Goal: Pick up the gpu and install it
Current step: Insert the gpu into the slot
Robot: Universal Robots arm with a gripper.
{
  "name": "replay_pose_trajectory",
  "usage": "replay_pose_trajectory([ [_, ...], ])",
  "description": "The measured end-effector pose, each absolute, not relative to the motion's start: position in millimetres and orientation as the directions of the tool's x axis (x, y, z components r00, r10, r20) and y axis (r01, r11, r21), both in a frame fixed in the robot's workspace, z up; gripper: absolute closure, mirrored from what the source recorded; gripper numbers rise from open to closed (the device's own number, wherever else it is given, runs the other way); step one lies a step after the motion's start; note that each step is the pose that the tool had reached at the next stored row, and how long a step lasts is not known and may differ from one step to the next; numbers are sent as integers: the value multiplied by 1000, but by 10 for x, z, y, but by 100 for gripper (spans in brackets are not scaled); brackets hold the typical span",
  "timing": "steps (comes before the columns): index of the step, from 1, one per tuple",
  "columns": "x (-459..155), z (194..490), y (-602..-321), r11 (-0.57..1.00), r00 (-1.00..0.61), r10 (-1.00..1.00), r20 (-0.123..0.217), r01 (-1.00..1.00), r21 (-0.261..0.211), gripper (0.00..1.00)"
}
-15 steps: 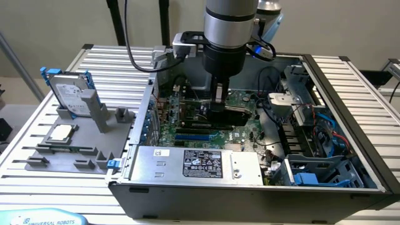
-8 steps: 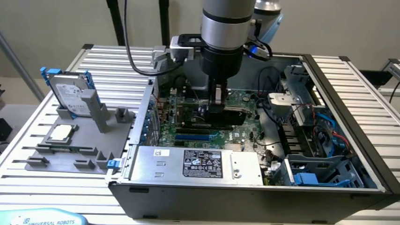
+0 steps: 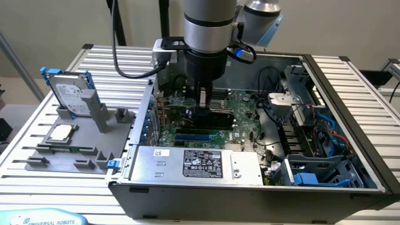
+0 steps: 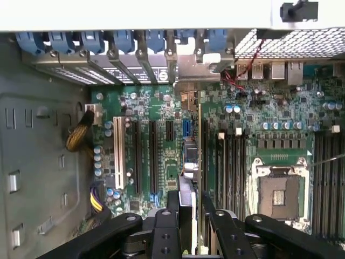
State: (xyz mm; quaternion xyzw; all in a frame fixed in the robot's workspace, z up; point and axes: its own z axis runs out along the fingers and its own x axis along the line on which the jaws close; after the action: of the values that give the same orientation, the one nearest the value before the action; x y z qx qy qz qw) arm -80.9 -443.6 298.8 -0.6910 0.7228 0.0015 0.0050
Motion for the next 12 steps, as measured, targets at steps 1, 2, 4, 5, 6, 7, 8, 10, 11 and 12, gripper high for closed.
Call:
replay_pose_trajectory([
  [1, -819, 2977, -4451, 45, -44, -999, -9, -999, -5, 73],
  [2, -827, 2963, -4468, 44, -44, -999, -9, -999, -4, 73],
  [4, -845, 2930, -4494, 44, -44, -999, -10, -999, -5, 73],
  [5, -852, 2912, -4497, 44, -44, -999, -10, -999, -5, 73],
  [6, -858, 2899, -4497, 44, -44, -999, -10, -999, -4, 73],
  [7, -861, 2889, -4497, 44, -44, -999, -11, -999, -4, 73],
  [8, -868, 2883, -4498, 44, -44, -999, -12, -999, -4, 73],
  [10, -893, 2871, -4498, 44, -44, -999, -13, -999, -4, 73],
  [11, -903, 2865, -4498, 44, -44, -999, -14, -999, -4, 73],
  [12, -908, 2860, -4497, 45, -44, -999, -15, -999, -4, 73],
])
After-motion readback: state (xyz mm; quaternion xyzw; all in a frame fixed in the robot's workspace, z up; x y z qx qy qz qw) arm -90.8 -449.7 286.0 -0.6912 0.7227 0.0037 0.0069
